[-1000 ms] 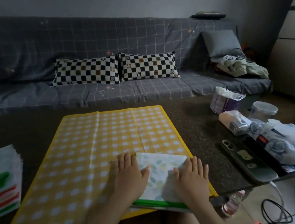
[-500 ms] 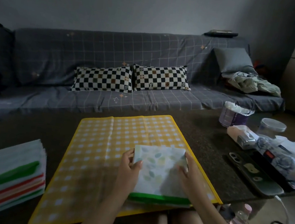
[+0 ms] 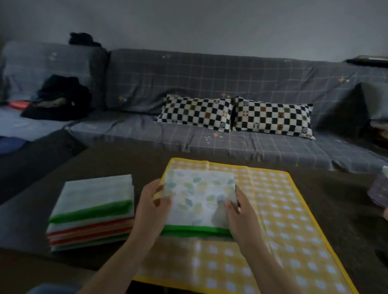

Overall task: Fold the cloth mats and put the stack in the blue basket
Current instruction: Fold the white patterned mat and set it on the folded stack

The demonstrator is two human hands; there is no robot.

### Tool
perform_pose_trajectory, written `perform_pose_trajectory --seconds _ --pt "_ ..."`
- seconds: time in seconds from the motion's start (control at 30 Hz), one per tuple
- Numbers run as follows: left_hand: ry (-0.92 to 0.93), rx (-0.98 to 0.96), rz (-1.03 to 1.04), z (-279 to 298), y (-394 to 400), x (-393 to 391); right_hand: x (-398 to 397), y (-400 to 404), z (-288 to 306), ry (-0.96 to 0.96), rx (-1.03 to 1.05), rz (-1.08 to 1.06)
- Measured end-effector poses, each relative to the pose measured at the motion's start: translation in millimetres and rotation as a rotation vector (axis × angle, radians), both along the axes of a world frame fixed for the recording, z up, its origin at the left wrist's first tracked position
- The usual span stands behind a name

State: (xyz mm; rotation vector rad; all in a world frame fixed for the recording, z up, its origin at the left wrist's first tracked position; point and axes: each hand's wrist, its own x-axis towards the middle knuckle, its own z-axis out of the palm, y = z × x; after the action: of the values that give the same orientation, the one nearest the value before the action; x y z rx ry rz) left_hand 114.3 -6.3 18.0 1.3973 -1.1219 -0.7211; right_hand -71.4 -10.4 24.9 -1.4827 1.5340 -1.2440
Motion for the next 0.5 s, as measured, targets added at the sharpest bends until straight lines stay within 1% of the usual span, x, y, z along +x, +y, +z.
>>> perform_pose_trajectory --seconds 0.17,0.27,0.43,0.5 --pt "-0.152 -0.035 0.111 13.8 1.6 53.1 53.6 -23.9 9.7 0.025 -0.042 0.096" --pt "-0.162 -0.044 0.178 25.9 3.0 84.0 87.5 -37.6 16.6 0.063 -0.066 0.171" --pt "-0.280 -0.034 0.263 37.4 1.7 136.8 145.5 -61.0 25.6 0.037 -0.023 0.308" --pt "-0.263 -0.012 0.293 38.9 -1.3 155.1 165.2 -70.6 24.7 0.040 0.005 0.348"
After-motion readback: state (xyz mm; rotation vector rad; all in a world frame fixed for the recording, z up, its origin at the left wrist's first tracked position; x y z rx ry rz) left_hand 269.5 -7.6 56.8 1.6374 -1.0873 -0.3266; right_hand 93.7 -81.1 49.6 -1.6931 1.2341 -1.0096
